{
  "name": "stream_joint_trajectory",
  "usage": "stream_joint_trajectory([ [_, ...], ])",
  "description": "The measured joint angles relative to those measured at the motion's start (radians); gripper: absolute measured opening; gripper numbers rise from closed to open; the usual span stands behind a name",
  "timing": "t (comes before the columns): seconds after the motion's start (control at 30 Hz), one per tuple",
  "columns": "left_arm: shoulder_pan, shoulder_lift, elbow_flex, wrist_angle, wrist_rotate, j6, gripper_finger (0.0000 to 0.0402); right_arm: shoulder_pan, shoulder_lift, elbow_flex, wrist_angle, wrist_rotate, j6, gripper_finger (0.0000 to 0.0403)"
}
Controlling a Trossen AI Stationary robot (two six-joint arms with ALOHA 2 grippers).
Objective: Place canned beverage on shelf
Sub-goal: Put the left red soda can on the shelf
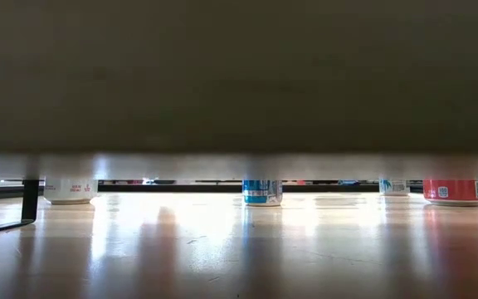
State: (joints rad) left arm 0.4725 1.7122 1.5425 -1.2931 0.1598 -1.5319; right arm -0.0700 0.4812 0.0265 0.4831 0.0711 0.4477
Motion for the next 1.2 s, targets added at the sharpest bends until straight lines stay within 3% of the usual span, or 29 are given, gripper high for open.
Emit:
stream_joint_trajectory([
  [0.27, -0.127, -0.033, 0.0, 0.002, 0.033, -0.028, 0.0262, 0.0, 0.0, 0.0, 0.0, 0.007, -0.002, 0.0183],
  [0.57, -0.386, -0.09, 0.0, 0.054, -0.056, -0.27, 0.0262, 0.0, 0.0, 0.0, -0.001, 0.007, -0.003, 0.0183],
  [0.83, -0.514, -0.08, 0.016, 0.08, -0.042, -0.455, 0.0262, 0.0, 0.0, 0.0, -0.001, 0.007, -0.003, 0.0183],
  [1.03, -0.583, 0.002, 0.144, 0.058, -0.049, -0.568, 0.0262, 0.0, 0.0, 0.0, -0.004, 0.007, -0.002, 0.0183],
  [1.2, -0.633, 0.152, 0.35, -0.05, -0.07, -0.651, 0.0262, 0.0, 0.0, 0.0, -0.008, 0.007, -0.003, 0.0183],
])
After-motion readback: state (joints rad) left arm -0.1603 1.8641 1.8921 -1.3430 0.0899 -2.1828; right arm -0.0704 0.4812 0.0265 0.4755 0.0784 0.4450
